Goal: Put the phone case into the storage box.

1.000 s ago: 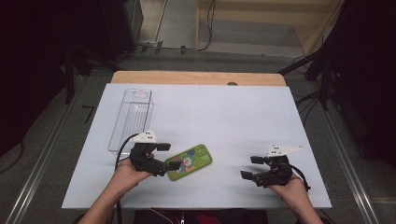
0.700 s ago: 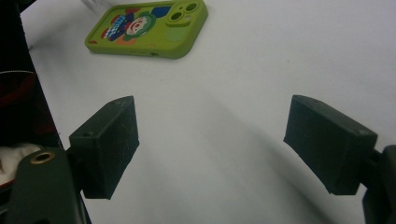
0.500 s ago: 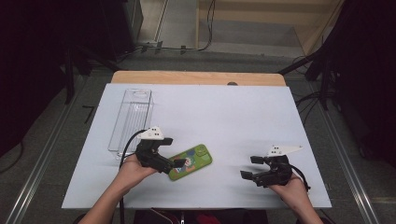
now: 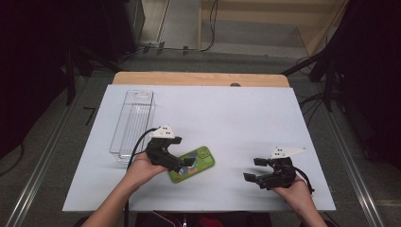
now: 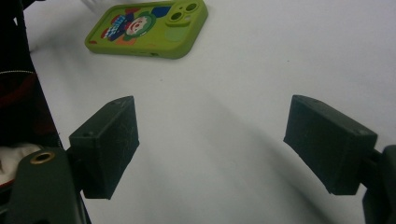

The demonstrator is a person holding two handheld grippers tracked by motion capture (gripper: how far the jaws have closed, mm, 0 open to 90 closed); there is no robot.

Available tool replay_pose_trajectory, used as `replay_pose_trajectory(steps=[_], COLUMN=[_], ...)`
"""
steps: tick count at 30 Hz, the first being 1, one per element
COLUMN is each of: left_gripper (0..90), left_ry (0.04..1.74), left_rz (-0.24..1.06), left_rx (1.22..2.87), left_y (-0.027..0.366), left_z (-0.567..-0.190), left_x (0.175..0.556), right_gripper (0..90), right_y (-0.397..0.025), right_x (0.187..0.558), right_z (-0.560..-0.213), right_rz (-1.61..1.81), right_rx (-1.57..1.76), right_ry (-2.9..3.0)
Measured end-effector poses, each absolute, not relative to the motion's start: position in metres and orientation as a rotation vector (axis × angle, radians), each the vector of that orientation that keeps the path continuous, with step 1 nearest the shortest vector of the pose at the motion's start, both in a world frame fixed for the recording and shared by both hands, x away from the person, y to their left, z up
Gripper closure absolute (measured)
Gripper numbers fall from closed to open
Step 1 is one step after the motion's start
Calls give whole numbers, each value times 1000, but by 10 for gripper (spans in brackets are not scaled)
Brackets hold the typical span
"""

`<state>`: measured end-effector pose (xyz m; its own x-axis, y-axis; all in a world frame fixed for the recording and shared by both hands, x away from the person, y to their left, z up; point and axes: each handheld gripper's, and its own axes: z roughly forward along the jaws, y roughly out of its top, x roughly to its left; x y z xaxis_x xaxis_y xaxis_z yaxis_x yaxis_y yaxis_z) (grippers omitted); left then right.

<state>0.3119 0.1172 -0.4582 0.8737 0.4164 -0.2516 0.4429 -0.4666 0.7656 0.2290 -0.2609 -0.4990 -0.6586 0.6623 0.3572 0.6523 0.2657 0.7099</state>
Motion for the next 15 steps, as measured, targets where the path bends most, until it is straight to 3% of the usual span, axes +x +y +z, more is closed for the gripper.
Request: replay_pose_trajectory(steps=[15], left_gripper=[16], left_ry=[630], left_rz=[-54], left_rx=[2178], left_y=[108], left_z=[-474], left_x=[311], right_gripper=[156], right_y=[-262], right_x=[229], right_z=[-499], right_rz=[1386], right_rx=[1296], right_ry=[2488])
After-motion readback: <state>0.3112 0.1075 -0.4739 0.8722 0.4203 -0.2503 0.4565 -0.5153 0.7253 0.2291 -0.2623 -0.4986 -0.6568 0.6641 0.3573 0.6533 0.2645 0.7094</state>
